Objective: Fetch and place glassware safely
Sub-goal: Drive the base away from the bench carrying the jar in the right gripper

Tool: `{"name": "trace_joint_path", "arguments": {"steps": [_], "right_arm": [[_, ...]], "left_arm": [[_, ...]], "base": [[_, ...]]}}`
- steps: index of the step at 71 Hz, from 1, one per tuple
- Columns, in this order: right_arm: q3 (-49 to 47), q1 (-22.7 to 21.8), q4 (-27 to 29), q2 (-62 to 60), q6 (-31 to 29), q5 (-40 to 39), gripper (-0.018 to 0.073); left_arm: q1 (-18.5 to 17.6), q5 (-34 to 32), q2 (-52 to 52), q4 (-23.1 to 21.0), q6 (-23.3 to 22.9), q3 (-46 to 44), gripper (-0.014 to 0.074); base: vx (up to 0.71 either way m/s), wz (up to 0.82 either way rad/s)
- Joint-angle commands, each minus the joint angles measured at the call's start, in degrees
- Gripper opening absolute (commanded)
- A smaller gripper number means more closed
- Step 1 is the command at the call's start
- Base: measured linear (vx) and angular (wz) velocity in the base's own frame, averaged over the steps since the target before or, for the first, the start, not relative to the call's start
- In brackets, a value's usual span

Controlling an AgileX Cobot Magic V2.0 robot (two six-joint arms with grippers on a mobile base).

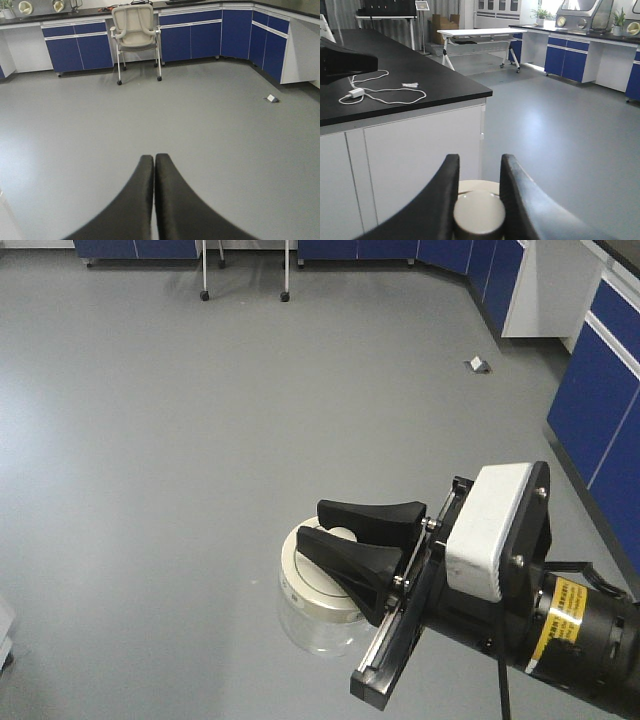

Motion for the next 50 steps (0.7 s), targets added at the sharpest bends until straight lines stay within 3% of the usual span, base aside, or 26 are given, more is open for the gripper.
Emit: {"name": "trace_joint_path", "arguments": {"steps": [1,50], "right_arm": [[-1.87,0.05,1.40,-1.41,-0.21,-5.19,-0.0003],[-1.87,0.05,1.40,-1.41,-0.21,-5.19,-0.0003]], "left_arm": [[0.03,-4.00,0.45,-0.44,-0.19,-1.39,-0.0007],[0.03,-3.99,0.45,-0.44,-0.19,-1.39,-0.0007]], "base": [[0.50,0.02],[0.53,-0.01]]}}
